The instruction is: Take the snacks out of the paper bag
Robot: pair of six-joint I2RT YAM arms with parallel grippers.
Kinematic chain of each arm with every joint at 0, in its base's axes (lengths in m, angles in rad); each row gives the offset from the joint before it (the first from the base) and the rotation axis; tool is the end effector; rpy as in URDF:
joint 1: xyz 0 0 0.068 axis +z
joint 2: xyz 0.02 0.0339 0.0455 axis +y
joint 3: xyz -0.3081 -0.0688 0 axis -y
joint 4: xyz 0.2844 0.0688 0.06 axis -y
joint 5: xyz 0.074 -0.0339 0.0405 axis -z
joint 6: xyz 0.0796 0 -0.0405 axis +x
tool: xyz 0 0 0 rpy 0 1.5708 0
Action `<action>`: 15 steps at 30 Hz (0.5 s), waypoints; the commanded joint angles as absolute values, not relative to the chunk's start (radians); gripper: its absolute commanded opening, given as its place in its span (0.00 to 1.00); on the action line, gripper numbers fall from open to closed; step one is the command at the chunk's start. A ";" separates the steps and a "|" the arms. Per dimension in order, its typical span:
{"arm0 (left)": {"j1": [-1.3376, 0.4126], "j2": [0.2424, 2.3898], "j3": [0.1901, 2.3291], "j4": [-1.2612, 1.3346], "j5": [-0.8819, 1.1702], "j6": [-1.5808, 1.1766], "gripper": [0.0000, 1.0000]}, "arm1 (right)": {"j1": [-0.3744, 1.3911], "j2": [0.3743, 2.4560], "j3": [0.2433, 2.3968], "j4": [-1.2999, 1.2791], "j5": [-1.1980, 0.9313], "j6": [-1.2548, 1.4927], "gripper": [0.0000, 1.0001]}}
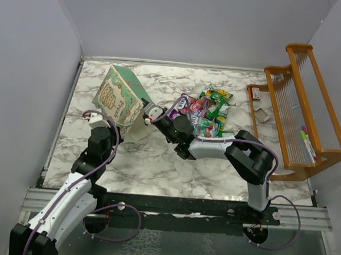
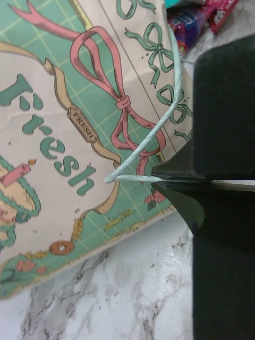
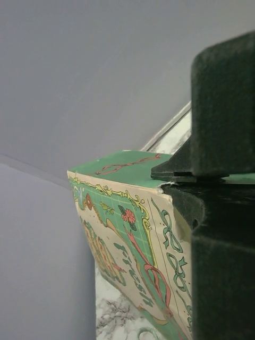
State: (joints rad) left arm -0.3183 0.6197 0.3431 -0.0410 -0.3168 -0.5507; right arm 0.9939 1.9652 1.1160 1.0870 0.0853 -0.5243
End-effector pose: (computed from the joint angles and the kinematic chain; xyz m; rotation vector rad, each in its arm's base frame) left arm 0.1990 -0.0395 0.2258 -0.4317 1.8328 -0.2990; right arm 0.2895 0.4324 0.2602 -0.8694 1.0220 0.3407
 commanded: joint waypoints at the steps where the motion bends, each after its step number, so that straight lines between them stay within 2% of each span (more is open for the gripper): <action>1: -0.318 0.601 0.334 -0.069 -0.463 -0.646 0.00 | 1.024 1.974 1.138 1.198 0.243 -0.527 0.01; 8: -0.316 0.650 0.333 -0.030 -0.484 -0.733 0.00 | 1.046 1.978 1.163 1.277 0.216 -0.569 0.01; 12: -0.316 0.562 0.322 -0.029 -0.446 -0.751 0.00 | 1.081 1.928 1.094 1.336 0.205 -0.618 0.01; 15: -0.315 0.553 0.191 0.186 -0.539 -0.840 0.00 | 1.079 1.984 1.126 1.404 0.239 -0.602 0.01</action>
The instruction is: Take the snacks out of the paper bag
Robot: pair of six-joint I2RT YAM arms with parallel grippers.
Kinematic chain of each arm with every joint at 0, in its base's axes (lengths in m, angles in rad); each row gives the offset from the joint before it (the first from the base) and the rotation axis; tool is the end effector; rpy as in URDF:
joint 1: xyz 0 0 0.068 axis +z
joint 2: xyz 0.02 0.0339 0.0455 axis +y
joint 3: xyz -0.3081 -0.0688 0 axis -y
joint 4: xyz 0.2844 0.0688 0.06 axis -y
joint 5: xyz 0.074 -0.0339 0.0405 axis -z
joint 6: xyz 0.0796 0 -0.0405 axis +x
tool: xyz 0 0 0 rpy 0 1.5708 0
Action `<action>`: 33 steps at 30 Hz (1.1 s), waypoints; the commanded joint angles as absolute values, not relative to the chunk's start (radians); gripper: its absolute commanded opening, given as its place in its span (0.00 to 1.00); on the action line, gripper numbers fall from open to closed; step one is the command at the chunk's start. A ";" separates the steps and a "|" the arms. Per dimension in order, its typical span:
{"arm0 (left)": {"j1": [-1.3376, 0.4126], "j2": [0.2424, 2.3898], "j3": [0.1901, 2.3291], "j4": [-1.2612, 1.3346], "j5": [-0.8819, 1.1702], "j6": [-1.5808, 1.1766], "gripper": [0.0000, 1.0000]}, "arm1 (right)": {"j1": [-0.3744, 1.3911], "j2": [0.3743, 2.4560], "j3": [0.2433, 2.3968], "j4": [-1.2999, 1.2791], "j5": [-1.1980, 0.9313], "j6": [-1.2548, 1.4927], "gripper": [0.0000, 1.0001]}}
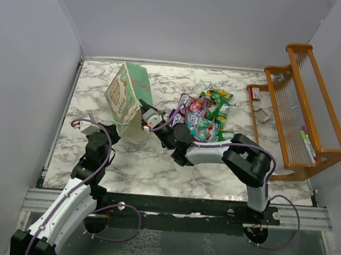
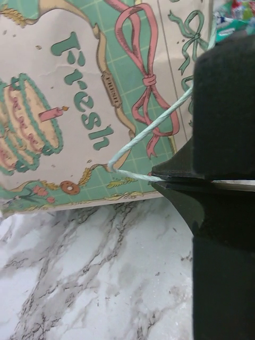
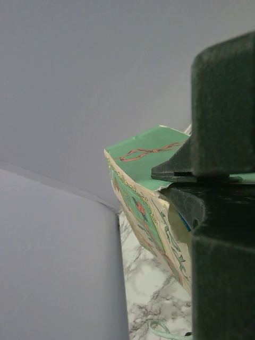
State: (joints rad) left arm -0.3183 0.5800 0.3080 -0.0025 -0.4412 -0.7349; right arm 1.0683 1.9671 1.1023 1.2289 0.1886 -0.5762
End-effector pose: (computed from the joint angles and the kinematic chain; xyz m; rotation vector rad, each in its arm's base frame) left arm 0.1938 -0.0281 0.2242 -0.6734 1.7031 -0.3372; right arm 0.2593 0.4409 0.2744 -0.7723 0.9437 0.3162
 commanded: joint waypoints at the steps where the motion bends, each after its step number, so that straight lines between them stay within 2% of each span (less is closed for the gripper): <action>1: -0.314 0.583 0.178 0.239 -0.561 -0.860 0.00 | 1.079 2.032 1.174 1.433 0.267 -0.645 0.01; 3: -0.313 0.652 0.223 0.245 -0.551 -0.878 0.00 | 1.082 2.101 1.242 1.498 0.320 -0.707 0.01; 5: -0.314 0.667 0.304 0.145 -0.474 -0.806 0.00 | 1.092 2.110 1.237 1.571 0.377 -0.771 0.01; 8: -0.313 0.545 0.297 0.018 -0.450 -0.816 0.00 | 1.099 2.041 1.108 1.624 0.362 -0.750 0.02; 10: -0.313 0.472 0.191 0.237 -0.439 -0.803 0.00 | 1.084 2.031 1.149 1.541 0.327 -0.697 0.01; 12: -0.311 0.513 0.175 0.409 -0.458 -0.779 0.00 | 1.073 2.097 1.251 1.524 0.330 -0.677 0.01; 14: -0.312 0.592 0.268 0.340 -0.442 -0.754 0.00 | 1.073 2.136 1.310 1.525 0.351 -0.702 0.01; 16: -0.312 0.616 0.330 0.168 -0.392 -0.762 0.00 | 1.087 2.098 1.250 1.536 0.357 -0.696 0.01; 19: -0.313 0.489 0.266 0.058 -0.343 -0.781 0.00 | 1.087 2.000 1.086 1.533 0.346 -0.582 0.01; 22: -0.312 0.364 0.182 0.193 -0.380 -0.750 0.00 | 1.068 2.020 1.103 1.481 0.341 -0.548 0.03; 24: -0.313 0.382 0.227 0.193 -0.408 -0.688 0.00 | 1.067 2.042 1.122 1.477 0.354 -0.547 0.06; 29: -0.312 0.445 0.351 0.122 -0.395 -0.542 0.00 | 1.068 2.011 1.081 1.337 0.344 -0.349 0.13; 33: -0.311 0.430 0.410 0.118 -0.407 -0.446 0.00 | 1.067 1.983 1.089 1.156 0.386 -0.204 0.29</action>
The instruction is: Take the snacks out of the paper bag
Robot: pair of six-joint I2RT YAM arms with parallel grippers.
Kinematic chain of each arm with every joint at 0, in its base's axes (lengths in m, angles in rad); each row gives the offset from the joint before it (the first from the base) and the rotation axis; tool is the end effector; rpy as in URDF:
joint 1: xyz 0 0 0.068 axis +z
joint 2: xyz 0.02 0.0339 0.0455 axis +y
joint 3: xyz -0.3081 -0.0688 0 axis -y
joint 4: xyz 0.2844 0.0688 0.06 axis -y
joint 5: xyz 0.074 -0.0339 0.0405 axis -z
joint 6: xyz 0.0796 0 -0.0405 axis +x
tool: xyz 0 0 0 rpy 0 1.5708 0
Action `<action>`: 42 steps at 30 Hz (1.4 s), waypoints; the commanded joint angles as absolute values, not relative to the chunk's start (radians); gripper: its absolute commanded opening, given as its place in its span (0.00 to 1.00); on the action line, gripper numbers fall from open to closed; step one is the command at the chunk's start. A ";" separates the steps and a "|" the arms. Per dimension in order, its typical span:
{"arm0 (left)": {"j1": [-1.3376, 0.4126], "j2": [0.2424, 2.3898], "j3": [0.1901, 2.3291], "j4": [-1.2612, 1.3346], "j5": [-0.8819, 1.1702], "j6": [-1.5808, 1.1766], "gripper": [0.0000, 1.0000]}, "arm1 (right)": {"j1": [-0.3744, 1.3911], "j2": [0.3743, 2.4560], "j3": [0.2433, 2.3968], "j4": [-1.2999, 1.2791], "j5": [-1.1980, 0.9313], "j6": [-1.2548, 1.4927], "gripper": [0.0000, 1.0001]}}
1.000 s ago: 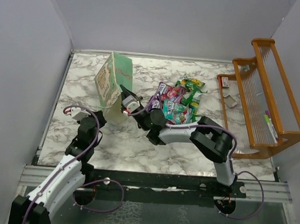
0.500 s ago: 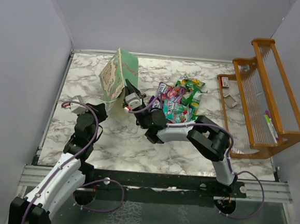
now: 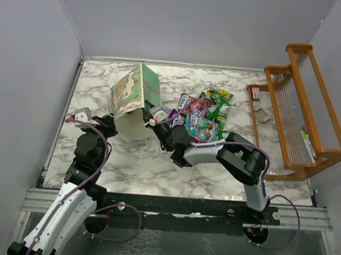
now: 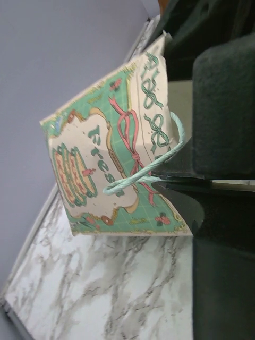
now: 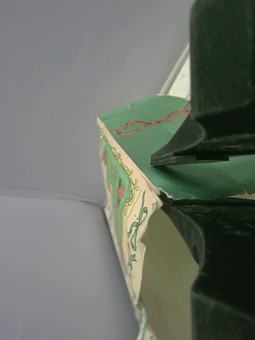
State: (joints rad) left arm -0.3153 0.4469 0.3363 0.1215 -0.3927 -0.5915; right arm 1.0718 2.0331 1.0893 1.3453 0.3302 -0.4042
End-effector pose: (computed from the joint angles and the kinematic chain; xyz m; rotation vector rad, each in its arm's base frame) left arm 0.1796 -0.0265 0.2765 -0.5202 1.4868 -0.4077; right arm 0.2669 0.4357 0.2525 -0.5667 1.0590 0.3933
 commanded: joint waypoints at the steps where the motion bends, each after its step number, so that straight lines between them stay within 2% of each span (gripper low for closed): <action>1: -0.311 0.434 0.420 0.118 -0.406 -0.431 0.00 | 1.067 1.970 1.084 1.114 0.401 -0.167 0.31; 5: -0.313 0.487 0.440 0.111 -0.342 -0.421 0.00 | 1.067 1.920 1.039 0.991 0.372 -0.109 0.46; 10: -0.311 0.514 0.409 0.135 -0.275 -0.432 0.00 | 1.067 1.805 0.946 0.840 0.233 -0.105 0.69; 13: -0.310 0.503 0.392 0.136 -0.264 -0.418 0.00 | 1.068 1.724 0.849 0.795 0.083 -0.180 0.75; 19: -0.310 0.482 0.393 0.132 -0.224 -0.371 0.00 | 1.093 1.584 0.709 0.753 -0.135 -0.466 0.76; 23: -0.310 0.462 0.406 0.128 -0.190 -0.340 0.00 | 1.112 1.574 0.651 0.809 -0.263 -0.713 0.75; 26: -0.310 0.447 0.405 0.137 -0.172 -0.328 0.00 | 1.132 1.637 0.682 0.832 -0.339 -0.901 0.72; 31: -0.311 0.455 0.397 0.152 -0.125 -0.334 0.00 | 1.139 1.852 0.861 0.894 -0.297 -0.956 0.72; 35: -0.310 0.454 0.397 0.152 -0.090 -0.322 0.00 | 1.143 2.041 1.050 0.929 -0.178 -0.912 0.67; 37: -0.311 0.452 0.397 0.152 -0.086 -0.320 0.00 | 1.144 2.108 1.101 0.975 -0.124 -0.793 0.63; 40: -0.311 0.452 0.401 0.153 -0.080 -0.313 0.00 | 1.150 2.159 1.102 1.073 -0.041 -0.600 0.52; 42: -0.310 0.453 0.401 0.159 -0.077 -0.316 0.00 | 1.164 2.179 1.105 1.127 0.082 -0.381 0.40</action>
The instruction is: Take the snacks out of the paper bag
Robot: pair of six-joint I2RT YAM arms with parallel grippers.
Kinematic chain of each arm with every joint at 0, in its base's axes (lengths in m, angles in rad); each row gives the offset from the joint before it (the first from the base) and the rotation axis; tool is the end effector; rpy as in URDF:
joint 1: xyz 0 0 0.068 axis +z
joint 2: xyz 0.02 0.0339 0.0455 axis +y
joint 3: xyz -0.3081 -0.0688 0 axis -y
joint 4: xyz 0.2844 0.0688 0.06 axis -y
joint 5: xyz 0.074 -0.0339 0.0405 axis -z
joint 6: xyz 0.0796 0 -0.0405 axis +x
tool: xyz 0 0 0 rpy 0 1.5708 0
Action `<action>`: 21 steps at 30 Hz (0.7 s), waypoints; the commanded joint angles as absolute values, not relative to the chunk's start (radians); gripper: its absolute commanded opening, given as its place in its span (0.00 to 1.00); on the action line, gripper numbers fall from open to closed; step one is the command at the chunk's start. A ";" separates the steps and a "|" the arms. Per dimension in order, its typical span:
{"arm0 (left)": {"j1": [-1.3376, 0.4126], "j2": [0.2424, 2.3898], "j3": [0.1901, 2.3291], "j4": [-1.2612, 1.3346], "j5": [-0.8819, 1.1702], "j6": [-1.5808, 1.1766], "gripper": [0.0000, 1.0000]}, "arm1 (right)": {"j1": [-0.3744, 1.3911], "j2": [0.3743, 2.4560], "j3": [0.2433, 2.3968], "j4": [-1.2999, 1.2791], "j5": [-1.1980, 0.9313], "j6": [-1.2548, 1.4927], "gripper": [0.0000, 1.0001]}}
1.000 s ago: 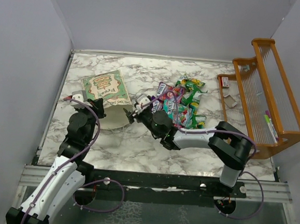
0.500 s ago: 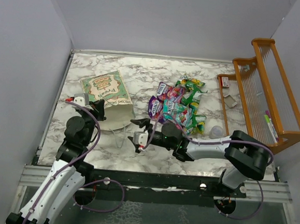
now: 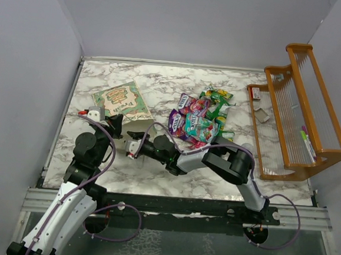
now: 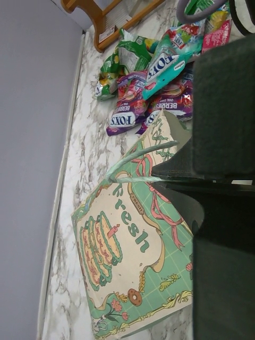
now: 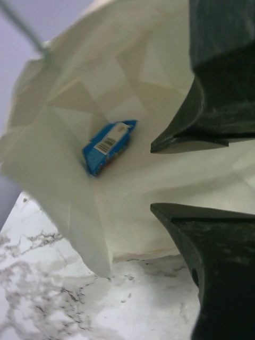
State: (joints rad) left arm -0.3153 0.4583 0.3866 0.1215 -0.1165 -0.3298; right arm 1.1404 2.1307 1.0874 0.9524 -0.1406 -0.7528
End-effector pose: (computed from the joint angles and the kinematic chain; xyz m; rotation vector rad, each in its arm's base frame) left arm 0.1783 -0.0484 0.2969 -0.1051 1.5329 -0.4261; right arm 0.2113 0.4871 0.1451 -1.4209 0.8908 0.4099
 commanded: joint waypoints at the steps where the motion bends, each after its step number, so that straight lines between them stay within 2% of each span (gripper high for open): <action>1: -0.310 0.455 0.403 0.162 -0.076 -0.319 0.00 | 1.168 2.186 1.108 1.124 0.124 -0.284 0.40; 4: -0.310 0.468 0.413 0.171 -0.053 -0.326 0.00 | 1.168 2.217 1.101 1.174 0.166 -0.156 0.42; 8: -0.310 0.474 0.427 0.175 -0.015 -0.340 0.00 | 1.168 2.303 1.154 1.251 0.227 -0.201 0.45; 15: -0.310 0.438 0.453 0.112 0.005 -0.312 0.00 | 1.167 2.400 1.265 1.269 0.099 -0.667 0.45; 21: -0.310 0.412 0.451 0.086 0.014 -0.288 0.00 | 1.132 2.403 1.217 1.257 -0.167 -1.032 0.50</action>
State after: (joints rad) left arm -0.3153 0.4278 0.4194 0.0990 -0.0238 -0.3141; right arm 1.1538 2.3901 1.2369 1.2255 0.0525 -0.7063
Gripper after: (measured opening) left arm 0.021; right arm 0.472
